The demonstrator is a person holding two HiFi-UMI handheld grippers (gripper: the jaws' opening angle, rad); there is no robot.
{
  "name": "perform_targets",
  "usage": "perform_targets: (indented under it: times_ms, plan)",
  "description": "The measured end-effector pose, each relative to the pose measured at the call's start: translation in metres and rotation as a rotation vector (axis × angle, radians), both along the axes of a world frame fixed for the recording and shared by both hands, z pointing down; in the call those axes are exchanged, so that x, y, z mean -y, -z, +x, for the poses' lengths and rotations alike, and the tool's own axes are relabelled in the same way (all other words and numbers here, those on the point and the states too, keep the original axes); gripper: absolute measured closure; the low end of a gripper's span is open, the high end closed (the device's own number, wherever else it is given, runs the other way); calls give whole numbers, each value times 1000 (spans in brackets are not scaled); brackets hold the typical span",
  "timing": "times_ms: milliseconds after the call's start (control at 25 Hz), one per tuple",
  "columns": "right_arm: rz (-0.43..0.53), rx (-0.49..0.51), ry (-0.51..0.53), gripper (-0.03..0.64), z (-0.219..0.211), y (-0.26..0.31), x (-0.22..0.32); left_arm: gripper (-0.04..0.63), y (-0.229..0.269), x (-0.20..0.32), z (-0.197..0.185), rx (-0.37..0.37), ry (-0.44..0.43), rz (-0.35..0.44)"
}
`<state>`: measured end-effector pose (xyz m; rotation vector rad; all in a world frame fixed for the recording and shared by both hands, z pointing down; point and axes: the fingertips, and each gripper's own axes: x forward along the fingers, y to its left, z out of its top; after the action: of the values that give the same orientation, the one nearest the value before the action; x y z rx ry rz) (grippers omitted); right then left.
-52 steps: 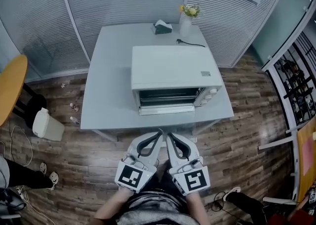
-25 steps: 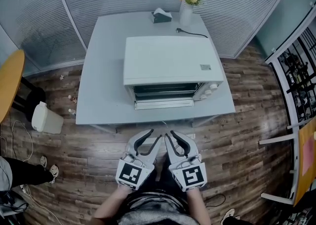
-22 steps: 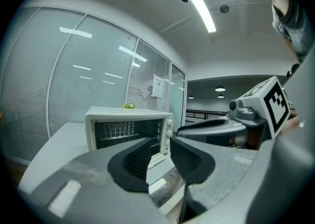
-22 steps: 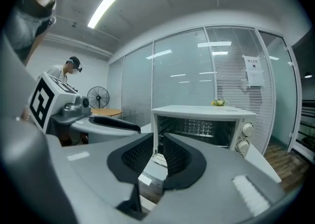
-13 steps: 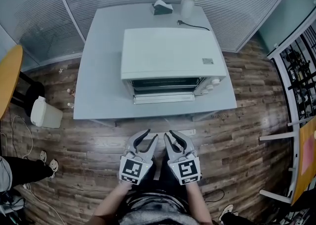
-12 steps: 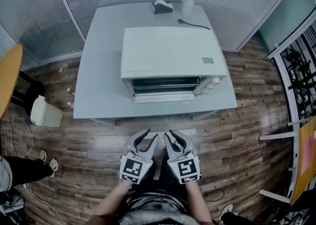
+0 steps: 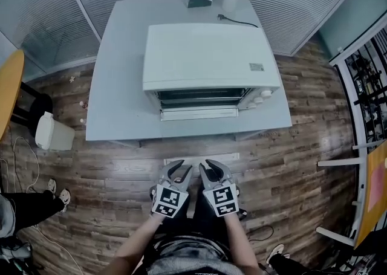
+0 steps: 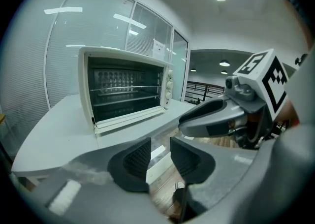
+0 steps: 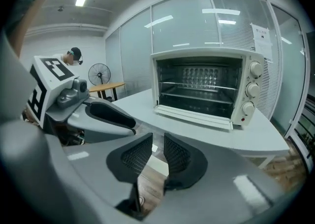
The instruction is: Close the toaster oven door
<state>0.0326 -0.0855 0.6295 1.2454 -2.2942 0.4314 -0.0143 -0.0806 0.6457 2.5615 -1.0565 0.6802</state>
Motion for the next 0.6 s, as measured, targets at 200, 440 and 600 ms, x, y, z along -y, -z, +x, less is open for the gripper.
perform_targets:
  times_ms: [200, 440, 600]
  plan:
    - [-74, -16, -6, 540, 5, -30, -7, 470, -48, -7, -1, 80, -3, -81]
    - [-129, -31, -5, 540, 11, -49, -12, 457, -89, -10, 2, 302, -110, -12]
    - [-141, -29, -11, 540, 13, -51, -12, 454, -106, -6, 4, 501, -231, 107]
